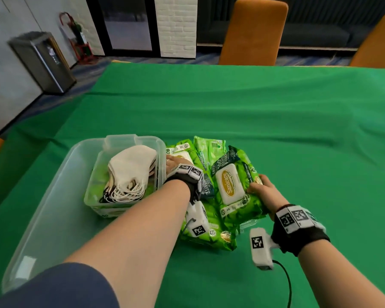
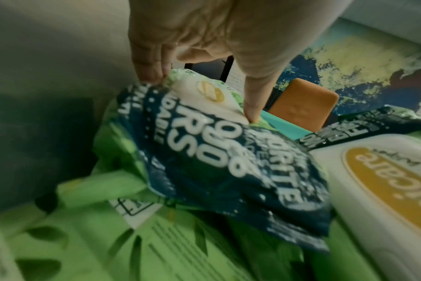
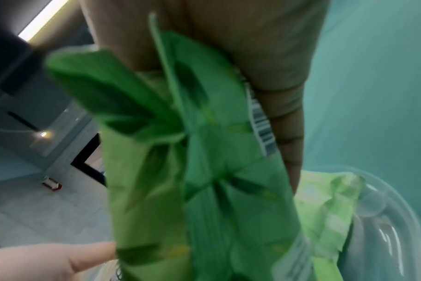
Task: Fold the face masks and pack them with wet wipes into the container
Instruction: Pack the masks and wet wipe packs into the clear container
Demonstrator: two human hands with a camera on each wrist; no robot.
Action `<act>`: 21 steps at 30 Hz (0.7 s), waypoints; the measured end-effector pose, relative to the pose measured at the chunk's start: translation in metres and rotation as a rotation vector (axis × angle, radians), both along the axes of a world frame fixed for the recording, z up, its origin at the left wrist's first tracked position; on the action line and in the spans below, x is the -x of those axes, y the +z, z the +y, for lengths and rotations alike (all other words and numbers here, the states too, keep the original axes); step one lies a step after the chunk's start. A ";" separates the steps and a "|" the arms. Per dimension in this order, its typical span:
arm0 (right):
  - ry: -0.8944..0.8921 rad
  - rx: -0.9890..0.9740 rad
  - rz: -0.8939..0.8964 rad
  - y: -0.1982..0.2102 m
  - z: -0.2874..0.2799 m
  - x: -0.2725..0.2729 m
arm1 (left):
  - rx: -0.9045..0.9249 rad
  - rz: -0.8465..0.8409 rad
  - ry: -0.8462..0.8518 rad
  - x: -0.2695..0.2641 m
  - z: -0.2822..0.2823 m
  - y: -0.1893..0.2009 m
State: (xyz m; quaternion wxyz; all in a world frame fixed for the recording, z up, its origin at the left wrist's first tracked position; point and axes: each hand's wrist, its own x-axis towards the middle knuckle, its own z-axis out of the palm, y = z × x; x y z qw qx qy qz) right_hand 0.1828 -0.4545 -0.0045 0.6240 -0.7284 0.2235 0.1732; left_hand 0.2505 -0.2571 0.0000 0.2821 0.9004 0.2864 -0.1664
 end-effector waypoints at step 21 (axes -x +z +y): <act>-0.058 0.182 0.021 -0.023 -0.019 0.004 | 0.222 0.224 -0.270 -0.016 -0.003 0.006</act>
